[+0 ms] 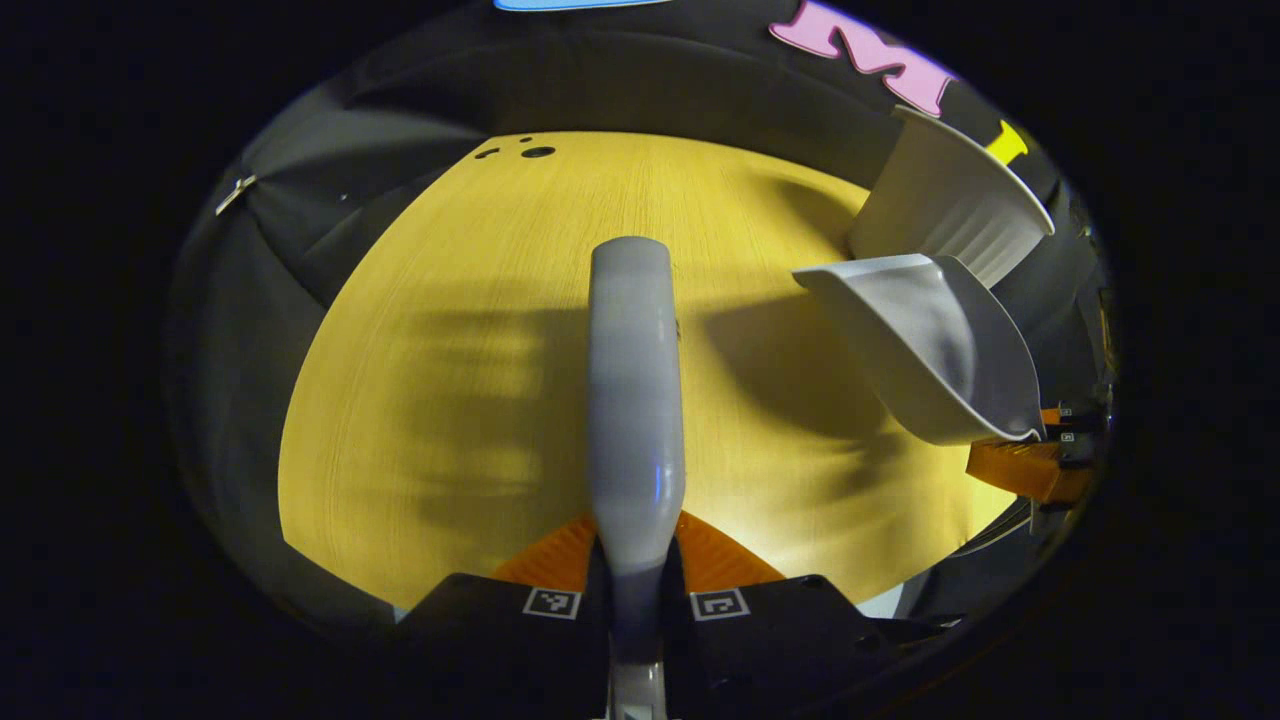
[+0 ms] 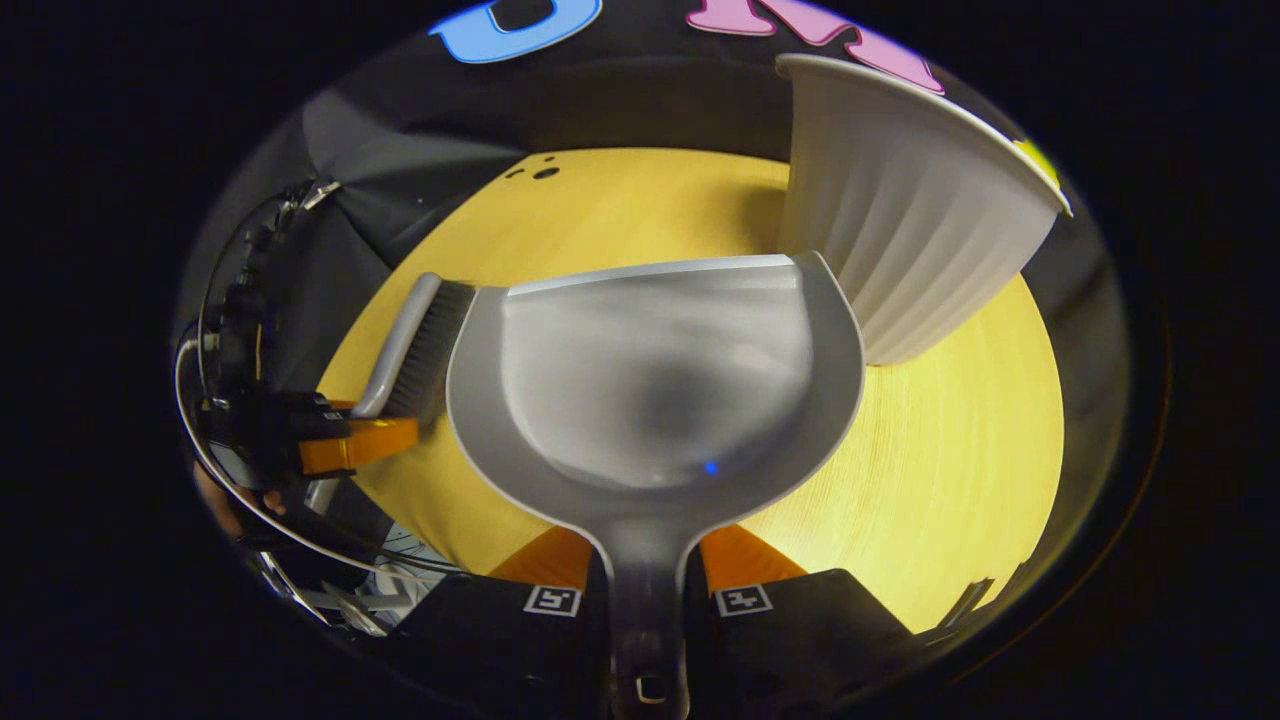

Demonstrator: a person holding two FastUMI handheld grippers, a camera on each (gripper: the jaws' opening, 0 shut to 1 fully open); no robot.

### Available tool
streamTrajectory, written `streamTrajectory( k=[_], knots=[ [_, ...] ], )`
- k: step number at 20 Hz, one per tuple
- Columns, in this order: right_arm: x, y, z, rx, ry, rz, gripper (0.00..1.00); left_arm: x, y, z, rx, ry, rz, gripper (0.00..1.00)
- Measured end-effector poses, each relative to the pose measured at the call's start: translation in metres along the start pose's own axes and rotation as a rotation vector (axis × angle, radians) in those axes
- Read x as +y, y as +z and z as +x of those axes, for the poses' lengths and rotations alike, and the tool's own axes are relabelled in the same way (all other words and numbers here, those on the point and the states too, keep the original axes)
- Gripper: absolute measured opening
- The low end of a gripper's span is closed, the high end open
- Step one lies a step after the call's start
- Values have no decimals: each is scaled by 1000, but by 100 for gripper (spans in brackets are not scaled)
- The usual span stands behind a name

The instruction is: Pick up the small broom and dustpan from the desktop, sweep the trash into the dustpan with the broom, and then empty the trash into the garbage bin.

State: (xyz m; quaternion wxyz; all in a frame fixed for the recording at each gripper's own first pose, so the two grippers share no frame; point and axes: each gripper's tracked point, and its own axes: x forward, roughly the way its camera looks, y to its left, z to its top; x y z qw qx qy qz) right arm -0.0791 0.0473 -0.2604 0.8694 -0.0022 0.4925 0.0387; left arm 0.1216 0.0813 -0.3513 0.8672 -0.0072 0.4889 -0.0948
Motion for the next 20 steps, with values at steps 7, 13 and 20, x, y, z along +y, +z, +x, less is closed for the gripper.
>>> streamTrajectory(
  k=[7,13,20],
  knots=[
    [7,-21,-2,91,6,96,34,-2,1,7,72,49,27,27],
    [11,-27,1,118,-6,107,28,5,-4,12,102,95,77,29],
    [24,-9,-13,56,56,150,77,-16,13,-17,-1,50,148,83]
  ],
)
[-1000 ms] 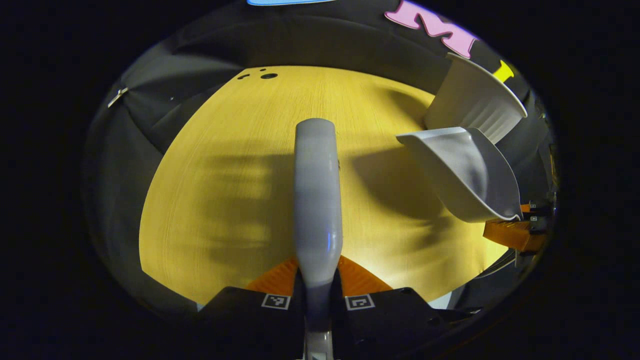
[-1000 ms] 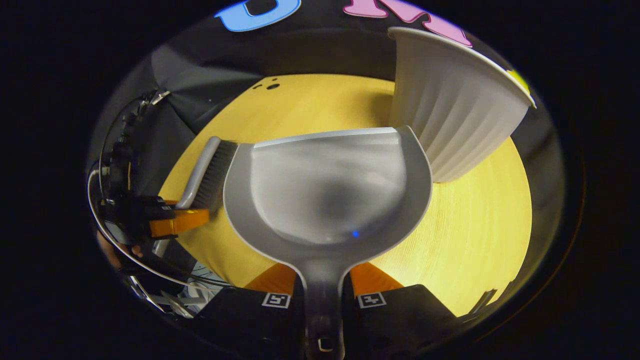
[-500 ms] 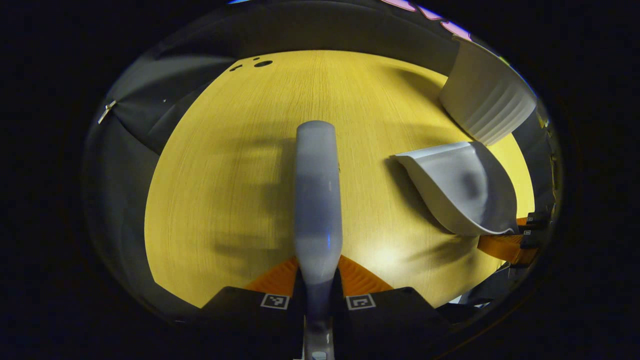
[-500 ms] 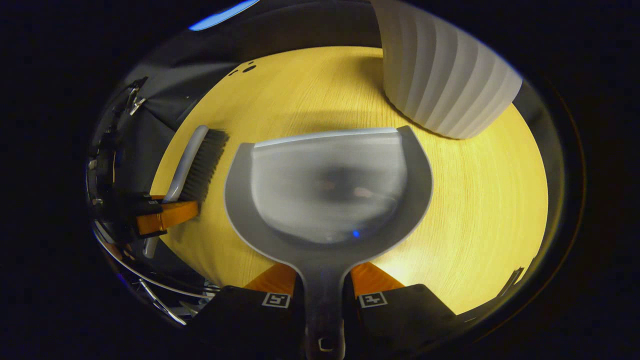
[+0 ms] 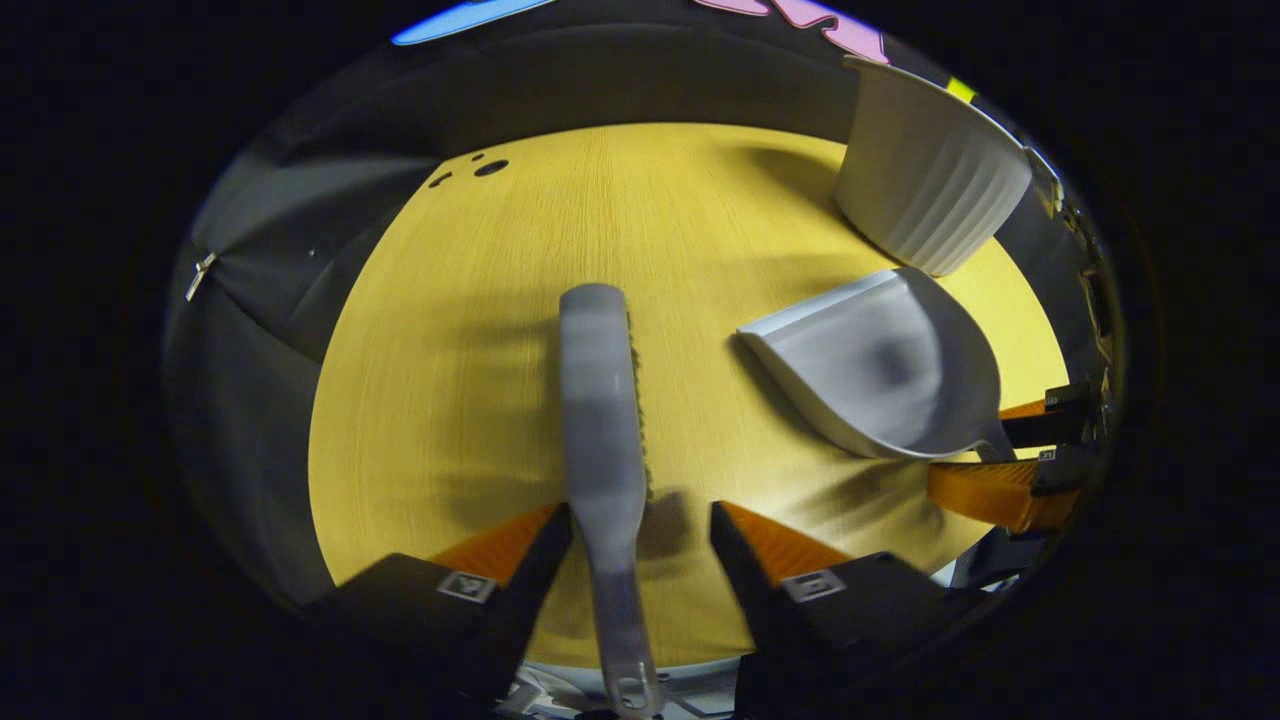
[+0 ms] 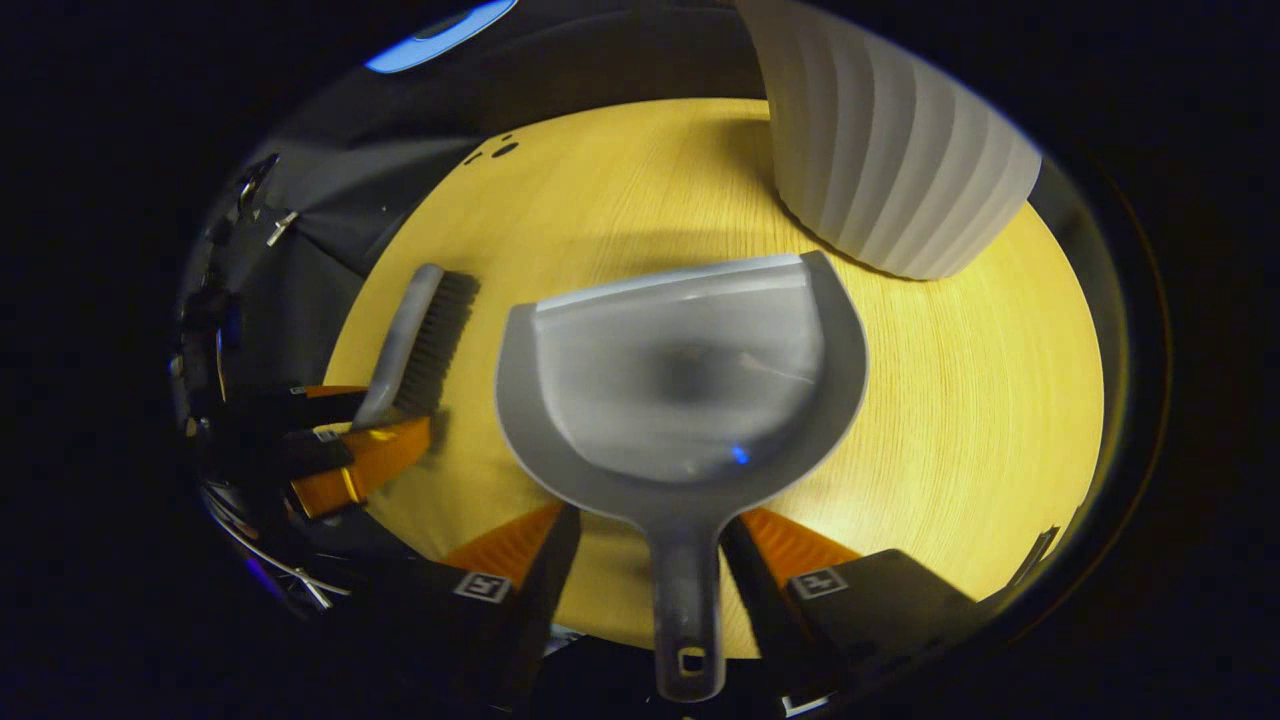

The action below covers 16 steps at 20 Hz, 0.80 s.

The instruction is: Pick up the small broom and dustpan from the desktop, sweep the trash into the dustpan with the broom, and then empty the trash into the garbage bin.

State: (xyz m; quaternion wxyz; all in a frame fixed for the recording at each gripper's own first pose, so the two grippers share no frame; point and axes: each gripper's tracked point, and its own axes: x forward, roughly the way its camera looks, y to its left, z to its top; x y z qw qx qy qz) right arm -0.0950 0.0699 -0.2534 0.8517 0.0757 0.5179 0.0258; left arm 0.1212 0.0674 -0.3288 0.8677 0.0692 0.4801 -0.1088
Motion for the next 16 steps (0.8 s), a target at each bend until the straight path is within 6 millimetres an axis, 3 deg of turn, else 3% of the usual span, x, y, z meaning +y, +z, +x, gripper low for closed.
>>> streamTrajectory(
  k=[1,2,6,14,16],
  knots=[
    [1,4,-12,-14,-1,-6,100,0,4,-3,-18,2,-3,99],
    [2,10,-16,-31,0,-13,100,-2,7,-9,-40,2,-5,98],
    [7,35,-62,-144,14,-31,99,-9,21,-50,-154,3,-25,98],
    [27,96,-180,-543,27,-140,99,-23,72,-180,-542,51,-87,98],
    [31,108,-208,-657,25,-145,99,-14,80,-210,-641,156,-39,98]
  ],
)
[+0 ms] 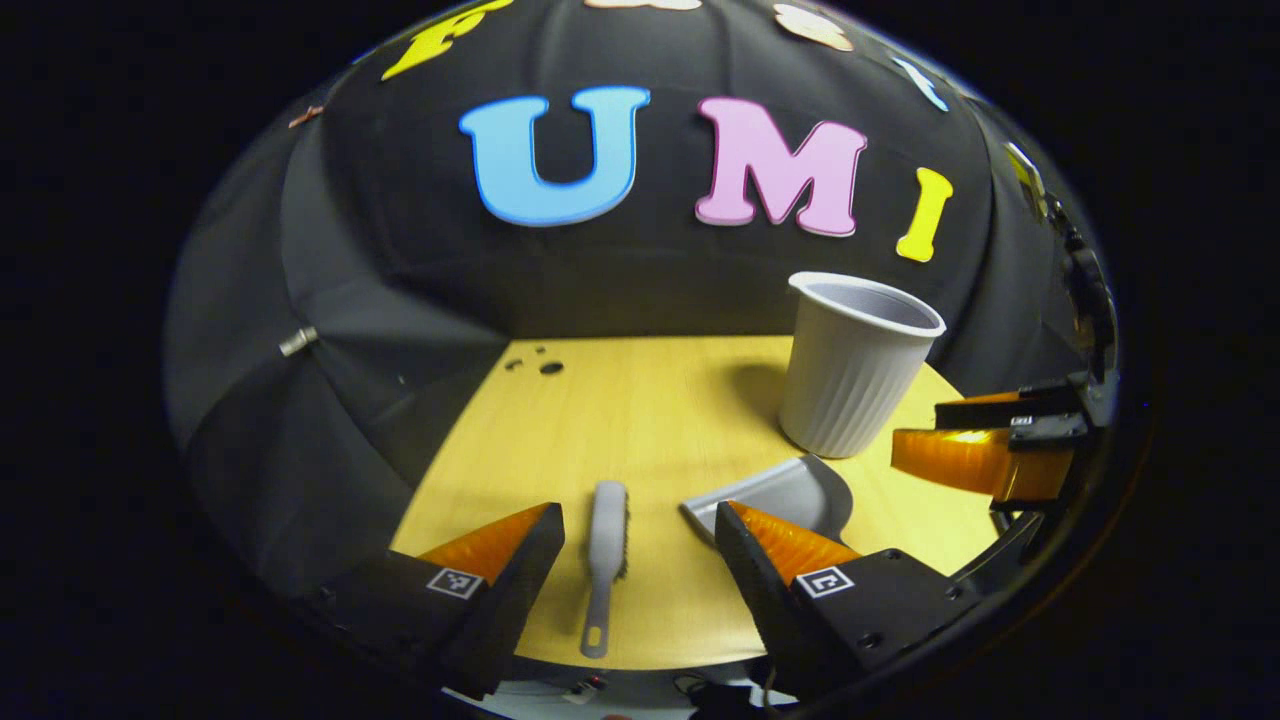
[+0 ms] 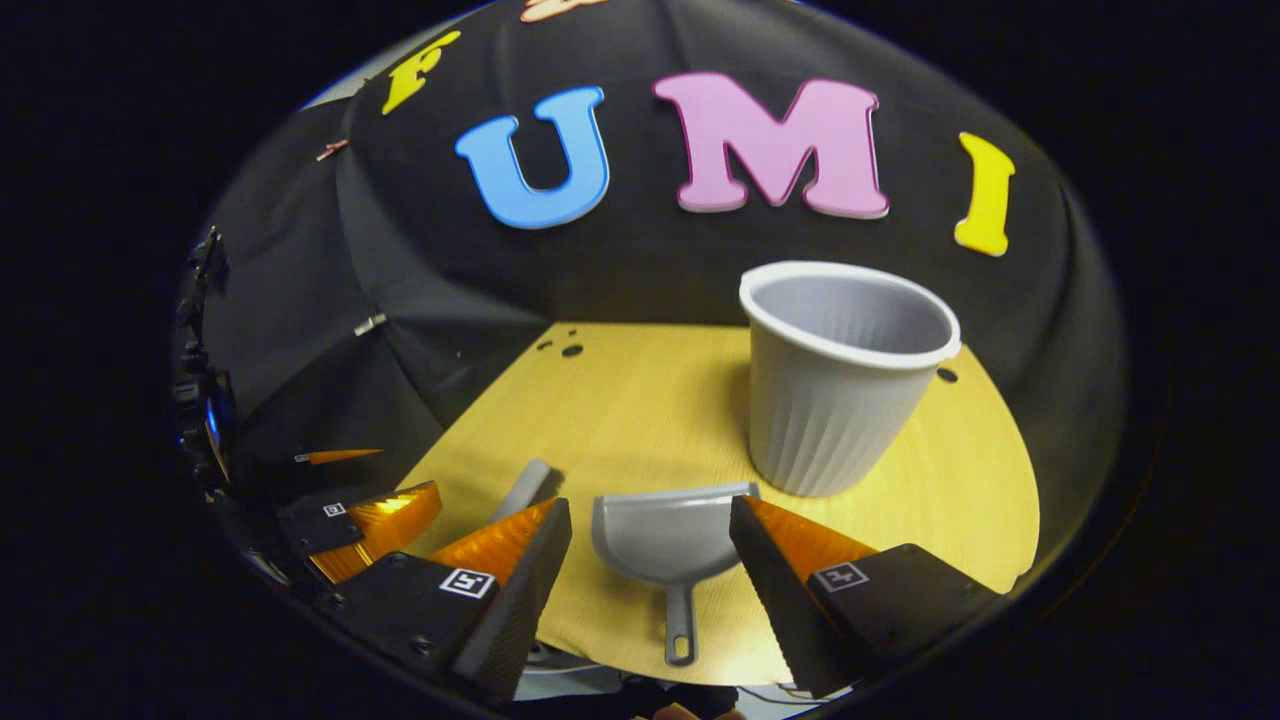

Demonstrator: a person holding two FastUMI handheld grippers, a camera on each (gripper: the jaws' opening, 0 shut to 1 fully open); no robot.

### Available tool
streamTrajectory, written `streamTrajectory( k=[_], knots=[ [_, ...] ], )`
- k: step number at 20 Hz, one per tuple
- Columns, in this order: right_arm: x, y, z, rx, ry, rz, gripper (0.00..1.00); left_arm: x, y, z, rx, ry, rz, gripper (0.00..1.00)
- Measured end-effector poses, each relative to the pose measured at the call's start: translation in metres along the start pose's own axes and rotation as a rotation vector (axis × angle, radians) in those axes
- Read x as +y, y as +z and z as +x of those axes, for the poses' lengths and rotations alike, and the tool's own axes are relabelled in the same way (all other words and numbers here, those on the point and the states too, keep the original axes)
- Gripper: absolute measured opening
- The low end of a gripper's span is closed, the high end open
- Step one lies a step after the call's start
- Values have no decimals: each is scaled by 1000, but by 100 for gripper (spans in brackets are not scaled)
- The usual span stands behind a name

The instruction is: Pick up the small broom and dustpan from the desktop, sweep the trash into the dustpan with the broom, and then empty the trash into the garbage bin.

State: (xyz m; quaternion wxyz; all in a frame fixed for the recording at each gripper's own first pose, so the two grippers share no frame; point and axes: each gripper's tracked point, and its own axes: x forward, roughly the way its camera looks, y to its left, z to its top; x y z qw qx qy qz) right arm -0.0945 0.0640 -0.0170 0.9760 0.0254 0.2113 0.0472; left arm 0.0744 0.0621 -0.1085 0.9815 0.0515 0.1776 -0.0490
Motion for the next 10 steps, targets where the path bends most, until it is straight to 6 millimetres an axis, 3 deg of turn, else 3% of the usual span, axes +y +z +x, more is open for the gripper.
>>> streamTrajectory(
  k=[2,4,6,10],
  knots=[
    [5,14,-13,-82,2,6,99,-2,32,-19,-140,36,44,98],
    [5,27,-28,-152,-6,-9,98,-16,47,-44,-239,22,18,97],
    [-2,30,-42,-211,-33,-74,98,-28,52,-68,-288,-1,-28,98],
    [-9,24,-64,-282,-72,-150,99,-36,50,-96,-349,13,-125,98]
  ],
)
